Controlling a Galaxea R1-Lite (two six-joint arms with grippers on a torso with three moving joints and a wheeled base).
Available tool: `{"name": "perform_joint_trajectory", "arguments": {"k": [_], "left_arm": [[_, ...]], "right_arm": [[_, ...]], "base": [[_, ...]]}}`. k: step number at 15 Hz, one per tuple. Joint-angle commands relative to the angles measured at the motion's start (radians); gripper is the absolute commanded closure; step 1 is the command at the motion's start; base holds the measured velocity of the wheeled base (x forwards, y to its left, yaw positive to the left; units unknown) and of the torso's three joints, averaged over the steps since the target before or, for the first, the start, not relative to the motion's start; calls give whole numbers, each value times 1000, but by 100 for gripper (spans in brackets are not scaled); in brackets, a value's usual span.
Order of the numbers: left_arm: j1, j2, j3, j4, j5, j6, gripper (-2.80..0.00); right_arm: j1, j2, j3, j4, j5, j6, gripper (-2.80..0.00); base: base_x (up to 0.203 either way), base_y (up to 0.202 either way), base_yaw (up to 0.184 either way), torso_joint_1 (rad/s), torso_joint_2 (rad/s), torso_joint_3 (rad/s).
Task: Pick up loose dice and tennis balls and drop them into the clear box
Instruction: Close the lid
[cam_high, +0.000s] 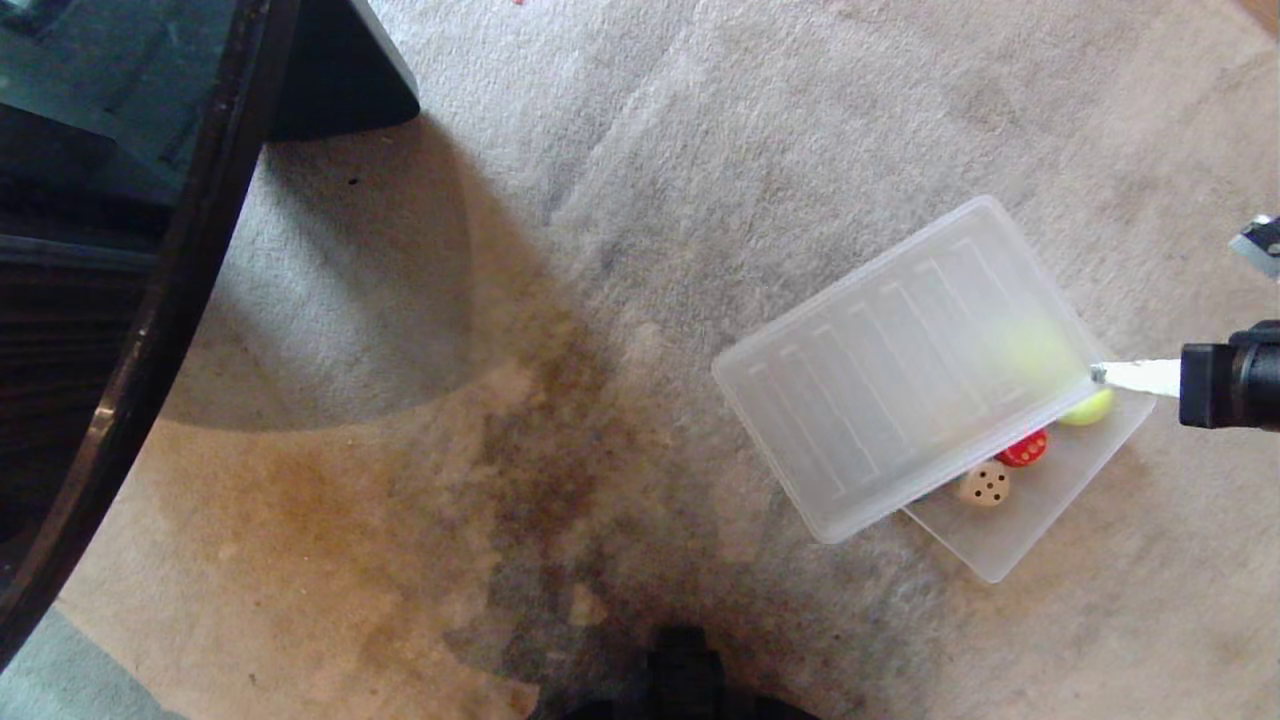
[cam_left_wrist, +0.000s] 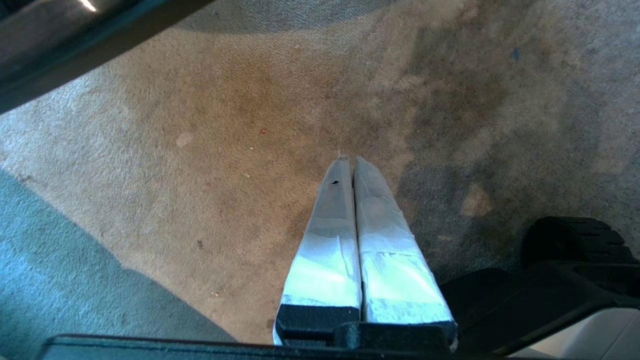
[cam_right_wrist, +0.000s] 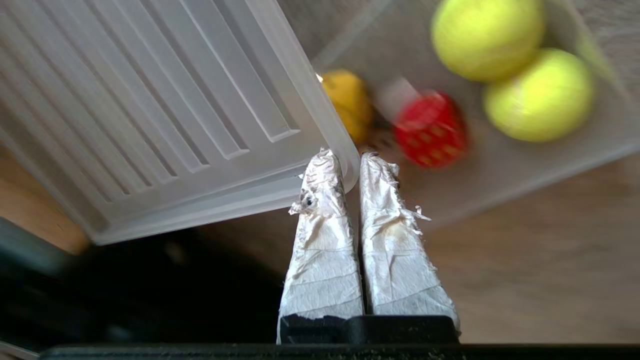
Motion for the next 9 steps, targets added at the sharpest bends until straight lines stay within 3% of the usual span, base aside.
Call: {"name": "perform_joint_trajectory", "arguments": {"k": [1, 2, 4, 9], "left_arm": [[0, 0, 2, 0, 0, 0, 0], [0, 0, 2, 0, 0, 0, 0], [0, 0, 2, 0, 0, 0, 0], [0, 0, 2, 0, 0, 0, 0]], "right_arm": [[-48, 14, 21, 30, 3, -174, 0], [-61, 21, 23, 52, 2, -200, 0], [-118, 41, 30, 126, -1, -348, 0], [-140, 49, 35, 127, -7, -366, 0]], "base": [[0, 0, 0, 0, 0, 0], [0, 0, 0, 0, 0, 0], [0, 0, 0, 0, 0, 0], [0, 0, 0, 0, 0, 0]]}}
